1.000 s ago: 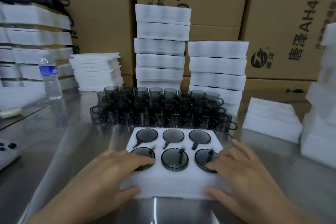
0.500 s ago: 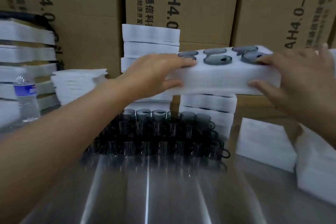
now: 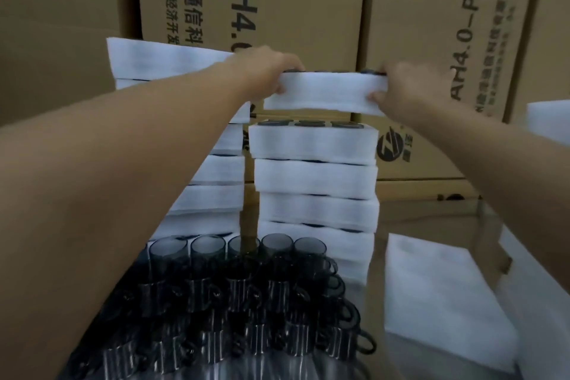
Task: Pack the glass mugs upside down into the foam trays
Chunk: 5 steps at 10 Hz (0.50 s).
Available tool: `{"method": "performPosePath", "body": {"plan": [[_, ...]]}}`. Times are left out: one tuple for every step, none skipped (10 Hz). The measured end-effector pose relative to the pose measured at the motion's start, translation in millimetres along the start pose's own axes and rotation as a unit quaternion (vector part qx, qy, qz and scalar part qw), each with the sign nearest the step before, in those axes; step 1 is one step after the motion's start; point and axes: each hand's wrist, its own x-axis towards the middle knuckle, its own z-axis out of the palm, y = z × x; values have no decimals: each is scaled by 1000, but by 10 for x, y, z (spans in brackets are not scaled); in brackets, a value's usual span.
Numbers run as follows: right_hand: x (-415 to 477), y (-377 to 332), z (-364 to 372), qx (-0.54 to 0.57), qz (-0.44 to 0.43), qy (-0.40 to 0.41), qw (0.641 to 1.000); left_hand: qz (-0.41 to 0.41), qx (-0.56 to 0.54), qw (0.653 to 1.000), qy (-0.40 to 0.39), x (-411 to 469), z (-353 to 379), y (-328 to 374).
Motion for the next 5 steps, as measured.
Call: {"method": "performPosePath", "body": {"plan": [[150, -57, 142, -6, 11, 5, 1000, -6, -3, 1000, 6, 117, 110, -121], [129, -85, 289, -55, -18, 11, 998, -16, 4, 1000, -17, 71, 267, -211], [-12, -124, 386, -56, -59, -14, 997, -34, 54, 996, -57, -28, 411, -247], [-78, -100, 380, -55, -64, -45, 995, -46, 48, 995, -75, -48, 419, -214], [-99, -35, 240, 16, -50, -76, 996, -38, 20, 995, -95, -153, 313, -141]]}}
